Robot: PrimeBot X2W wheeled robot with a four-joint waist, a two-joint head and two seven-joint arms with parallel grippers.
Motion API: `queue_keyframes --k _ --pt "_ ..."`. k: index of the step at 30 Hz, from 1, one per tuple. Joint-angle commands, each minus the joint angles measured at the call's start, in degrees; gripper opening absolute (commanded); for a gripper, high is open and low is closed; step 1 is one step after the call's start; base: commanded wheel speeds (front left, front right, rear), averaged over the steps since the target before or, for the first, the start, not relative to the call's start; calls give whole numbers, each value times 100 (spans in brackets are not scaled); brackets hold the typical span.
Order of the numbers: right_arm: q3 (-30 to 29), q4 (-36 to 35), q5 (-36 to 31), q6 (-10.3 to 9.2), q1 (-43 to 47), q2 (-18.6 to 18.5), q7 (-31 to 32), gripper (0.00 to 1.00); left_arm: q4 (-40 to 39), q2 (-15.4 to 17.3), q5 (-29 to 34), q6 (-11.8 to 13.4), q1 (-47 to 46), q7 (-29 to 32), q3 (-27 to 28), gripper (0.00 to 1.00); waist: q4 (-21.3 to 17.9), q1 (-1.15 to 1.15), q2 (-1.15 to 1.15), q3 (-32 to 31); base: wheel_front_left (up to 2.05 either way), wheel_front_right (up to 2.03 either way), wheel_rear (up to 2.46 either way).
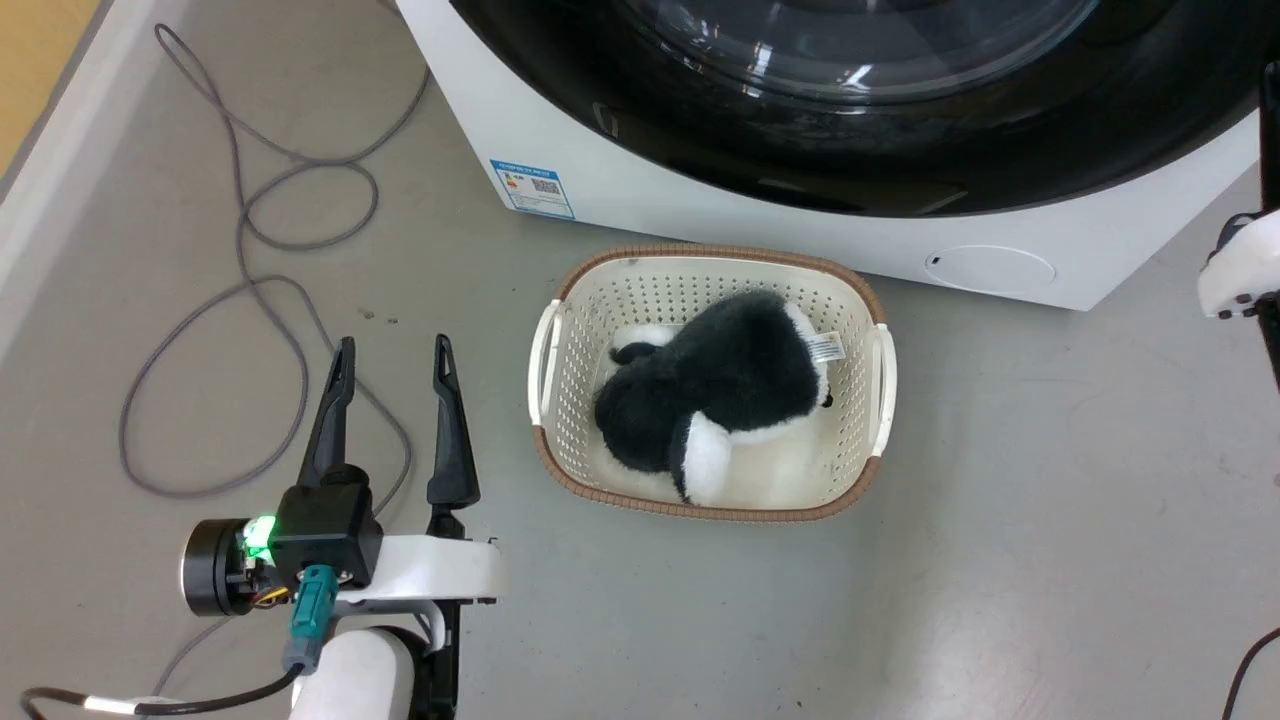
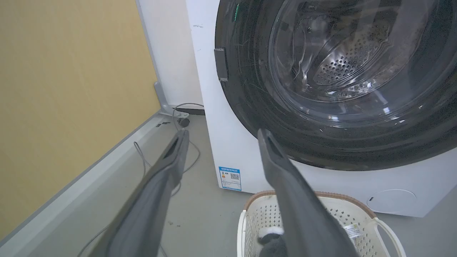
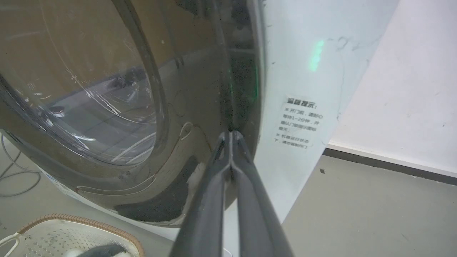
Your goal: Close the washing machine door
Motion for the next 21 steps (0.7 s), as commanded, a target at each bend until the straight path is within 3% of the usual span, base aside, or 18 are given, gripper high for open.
queue_keyframes --k 1,8,21 --pt "-43 14 -58 -9 -86 56 -25 0 -14 -6 16 -10 -80 -30 26 100 -16 -1 0 -23 0 0 0" --pt "-194 -480 -136 -9 342 349 -25 0 63 -12 44 -4 103 -30 192 100 -290 -1 0 -380 0 0 0" --pt "438 -3222 415 -9 2366 827 -25 0 207 83 199 -108 413 -30 405 100 -1171 -1 0 -1251 0 0 0"
